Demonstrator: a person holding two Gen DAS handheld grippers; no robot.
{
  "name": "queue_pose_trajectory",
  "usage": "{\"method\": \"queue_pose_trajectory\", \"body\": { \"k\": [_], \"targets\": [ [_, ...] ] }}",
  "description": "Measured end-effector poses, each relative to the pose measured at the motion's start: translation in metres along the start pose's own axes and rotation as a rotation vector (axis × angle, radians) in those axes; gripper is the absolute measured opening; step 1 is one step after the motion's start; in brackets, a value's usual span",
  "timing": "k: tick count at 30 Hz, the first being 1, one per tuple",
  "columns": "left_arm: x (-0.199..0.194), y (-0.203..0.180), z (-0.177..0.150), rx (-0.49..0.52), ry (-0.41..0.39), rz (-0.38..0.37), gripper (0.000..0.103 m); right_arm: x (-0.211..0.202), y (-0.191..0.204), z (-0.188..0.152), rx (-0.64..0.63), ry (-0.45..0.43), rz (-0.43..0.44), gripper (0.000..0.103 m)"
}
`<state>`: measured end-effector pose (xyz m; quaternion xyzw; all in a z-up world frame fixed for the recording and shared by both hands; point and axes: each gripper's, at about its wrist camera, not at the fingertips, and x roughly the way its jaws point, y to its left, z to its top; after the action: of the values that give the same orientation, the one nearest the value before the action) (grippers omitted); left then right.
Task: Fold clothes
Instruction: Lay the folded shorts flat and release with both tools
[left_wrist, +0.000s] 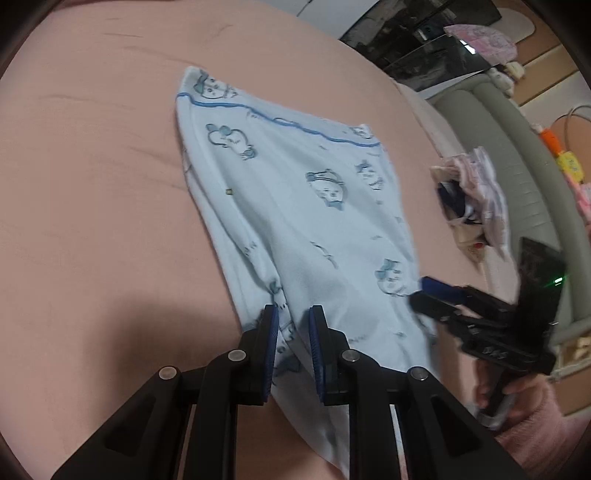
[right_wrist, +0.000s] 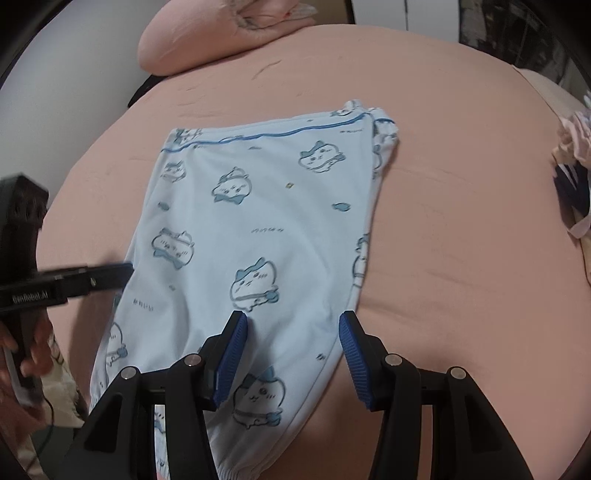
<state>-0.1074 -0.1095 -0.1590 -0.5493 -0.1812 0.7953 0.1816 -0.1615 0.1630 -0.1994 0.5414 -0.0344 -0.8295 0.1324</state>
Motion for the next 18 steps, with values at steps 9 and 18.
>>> {"method": "queue_pose_trajectory", "body": {
  "k": [9, 18],
  "targets": [
    [-0.003, 0.011, -0.005, -0.096, -0.050, -0.006, 0.015, 0.016, -0.013, 0.013, -0.008, 0.005, -0.017, 0.051],
    [0.007, -0.010, 0.001, -0.003, -0.029, -0.008, 0.008, 0.019, -0.011, 0.010, -0.069, 0.017, -0.074, 0.052]
  ]
}}
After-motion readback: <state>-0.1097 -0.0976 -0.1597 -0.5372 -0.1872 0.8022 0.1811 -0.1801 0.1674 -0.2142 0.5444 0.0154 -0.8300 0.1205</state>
